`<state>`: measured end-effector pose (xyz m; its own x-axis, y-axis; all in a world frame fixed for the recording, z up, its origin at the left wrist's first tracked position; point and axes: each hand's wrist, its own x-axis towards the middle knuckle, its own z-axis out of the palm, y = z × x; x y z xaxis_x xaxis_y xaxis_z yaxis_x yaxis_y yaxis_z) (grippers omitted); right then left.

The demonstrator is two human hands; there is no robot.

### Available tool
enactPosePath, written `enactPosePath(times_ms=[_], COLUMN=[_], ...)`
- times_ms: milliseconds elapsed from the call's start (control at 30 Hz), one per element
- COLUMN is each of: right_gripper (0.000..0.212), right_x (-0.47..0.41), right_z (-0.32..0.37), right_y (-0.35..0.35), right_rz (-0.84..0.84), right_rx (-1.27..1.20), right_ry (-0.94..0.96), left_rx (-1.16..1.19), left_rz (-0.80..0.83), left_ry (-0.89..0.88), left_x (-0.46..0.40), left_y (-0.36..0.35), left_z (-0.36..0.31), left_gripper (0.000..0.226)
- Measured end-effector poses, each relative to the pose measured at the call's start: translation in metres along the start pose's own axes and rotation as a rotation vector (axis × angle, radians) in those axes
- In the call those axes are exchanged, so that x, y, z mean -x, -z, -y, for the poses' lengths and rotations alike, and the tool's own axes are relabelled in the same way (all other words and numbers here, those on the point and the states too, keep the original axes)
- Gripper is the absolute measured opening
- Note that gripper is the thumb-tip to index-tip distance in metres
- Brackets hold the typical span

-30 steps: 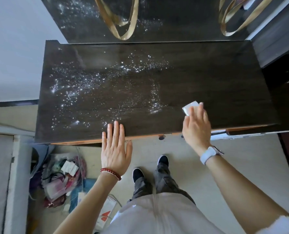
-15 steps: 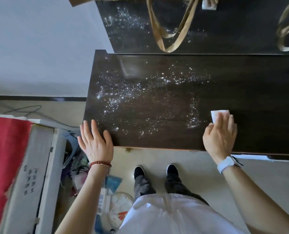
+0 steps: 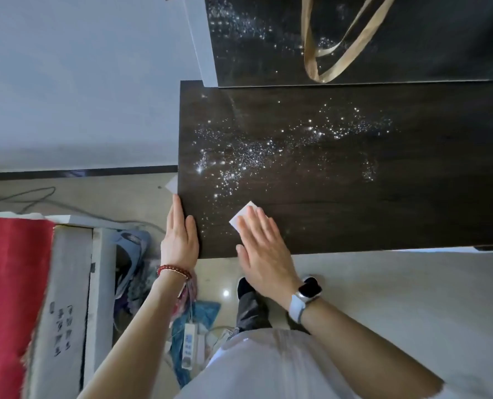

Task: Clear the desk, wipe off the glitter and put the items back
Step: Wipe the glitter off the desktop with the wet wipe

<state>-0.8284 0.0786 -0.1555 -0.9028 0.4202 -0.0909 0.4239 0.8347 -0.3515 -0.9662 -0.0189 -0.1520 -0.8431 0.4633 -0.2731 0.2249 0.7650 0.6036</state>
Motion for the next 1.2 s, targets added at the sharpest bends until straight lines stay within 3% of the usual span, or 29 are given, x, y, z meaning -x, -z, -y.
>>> enactPosePath(times_ms=[67,167,233,267,333,433,500,567,667,733,900,1000,1067,1200], right_gripper=[0.051,0.052,0.052,0.052,0.051,0.05,0.049,0.048,0.05,0.051,0.05,0.045,0.047,0.05], right_x=[0.006,0.015,0.012,0.008,0.004,0.013,0.021,0.034,0.044,0.032,-0.026,-0.063,-0.06,-0.004], right_z=[-0.029,-0.093,-0.101,-0.087,-0.041,0.019,0.008,-0.027,-0.068,-0.055,0.021,0.018,0.017,0.034], right_y=[0.01,0.029,0.033,0.028,0.01,-0.009,-0.006,0.002,0.018,0.018,-0.003,0.001,0.0,-0.009], right_rz=[-0.002,-0.143,-0.221,-0.241,-0.239,-0.037,0.016,-0.041,-0.161,-0.208,-0.065,0.0,0.026,0.163], right_rx=[0.054,0.076,0.021,0.002,-0.002,-0.01,0.007,0.05,-0.023,-0.058,-0.054,-0.039,-0.039,0.018], right_ry=[-0.032,-0.46,-0.697,-0.704,-0.523,-0.152,-0.054,-0.185,-0.61,-0.684,-0.209,-0.086,0.012,0.328], left_rx=[0.022,0.061,0.087,0.1,0.118,0.121,0.119,0.118,0.119,0.119,0.095,0.087,0.078,0.023], left_rz=[0.014,0.024,0.026,0.026,0.028,0.034,0.04,0.047,0.044,0.045,0.087,0.17,0.187,0.07], left_ry=[-0.01,-0.002,-0.005,-0.011,-0.028,-0.048,-0.054,-0.057,-0.048,-0.049,-0.047,-0.076,-0.099,-0.195], left_x=[0.0,-0.001,-0.002,-0.002,-0.002,-0.001,-0.001,-0.001,-0.001,-0.001,-0.004,-0.009,-0.011,-0.007], left_y=[0.001,0.0,0.0,0.0,0.001,0.002,0.003,0.004,0.004,0.003,0.007,0.012,0.018,0.03], left_z=[0.0,0.002,0.003,0.003,0.003,0.003,0.003,0.003,0.002,0.001,0.01,0.021,0.027,0.034], left_gripper=[0.052,0.052,0.053,0.053,0.055,0.055,0.055,0.055,0.055,0.055,0.055,0.055,0.053,0.047])
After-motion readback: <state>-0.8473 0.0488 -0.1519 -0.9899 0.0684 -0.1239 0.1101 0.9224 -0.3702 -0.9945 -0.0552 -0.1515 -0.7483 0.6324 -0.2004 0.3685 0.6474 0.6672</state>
